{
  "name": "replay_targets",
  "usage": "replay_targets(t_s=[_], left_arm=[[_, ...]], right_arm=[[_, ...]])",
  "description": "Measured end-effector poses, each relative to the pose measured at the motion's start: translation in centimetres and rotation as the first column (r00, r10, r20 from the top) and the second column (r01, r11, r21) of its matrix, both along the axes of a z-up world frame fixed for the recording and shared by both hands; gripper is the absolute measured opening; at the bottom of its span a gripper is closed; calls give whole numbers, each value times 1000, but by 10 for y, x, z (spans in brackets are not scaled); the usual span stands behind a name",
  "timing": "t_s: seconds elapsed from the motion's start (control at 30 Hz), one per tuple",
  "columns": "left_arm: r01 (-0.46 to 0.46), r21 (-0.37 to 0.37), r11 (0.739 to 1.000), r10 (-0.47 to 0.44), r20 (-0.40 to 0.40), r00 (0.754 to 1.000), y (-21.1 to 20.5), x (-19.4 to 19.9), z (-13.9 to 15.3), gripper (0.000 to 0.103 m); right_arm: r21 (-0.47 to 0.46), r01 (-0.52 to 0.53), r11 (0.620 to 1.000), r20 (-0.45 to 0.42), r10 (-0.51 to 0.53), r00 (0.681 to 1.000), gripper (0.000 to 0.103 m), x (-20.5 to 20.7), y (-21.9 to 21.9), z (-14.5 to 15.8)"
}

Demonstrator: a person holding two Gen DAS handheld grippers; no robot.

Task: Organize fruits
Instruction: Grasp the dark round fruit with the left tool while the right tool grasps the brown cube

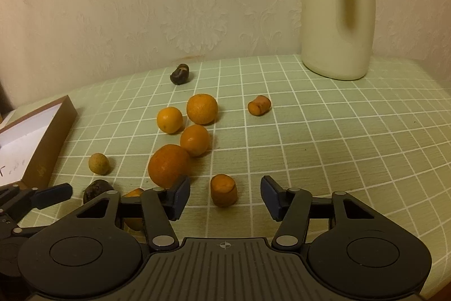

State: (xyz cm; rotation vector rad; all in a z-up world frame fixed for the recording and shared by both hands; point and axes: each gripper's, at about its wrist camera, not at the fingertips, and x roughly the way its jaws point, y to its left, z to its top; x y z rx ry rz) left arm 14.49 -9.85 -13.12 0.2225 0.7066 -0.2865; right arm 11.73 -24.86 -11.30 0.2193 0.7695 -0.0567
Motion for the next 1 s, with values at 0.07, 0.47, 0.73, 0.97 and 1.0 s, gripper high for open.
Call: replay_targets(t_s=[0.07, 0.47, 0.73, 0.97, 1.0], left_arm=[[-3, -3, 1000, 3, -6, 1000, -1, 0, -2, 41], [-21, -58, 998, 22, 3, 1000, 6, -1, -3, 26], [-29, -35, 999, 30, 18, 999, 3, 0, -5, 32], [-34, -71, 997, 35, 22, 999, 6, -2, -8, 27], [-38, -81, 996, 40, 20, 999, 7, -2, -8, 27]], right_arm=[[-1, -3, 1000, -2, 3, 1000, 48, 2, 1, -1], [10, -20, 1000, -26, 20, 999, 30, 11, 2, -13], [-18, -29, 999, -22, 29, 999, 30, 11, 6, -14], [-49, -37, 998, -19, 36, 999, 29, 8, 10, -14], [-47, -33, 998, -18, 33, 999, 25, 8, 10, -14]])
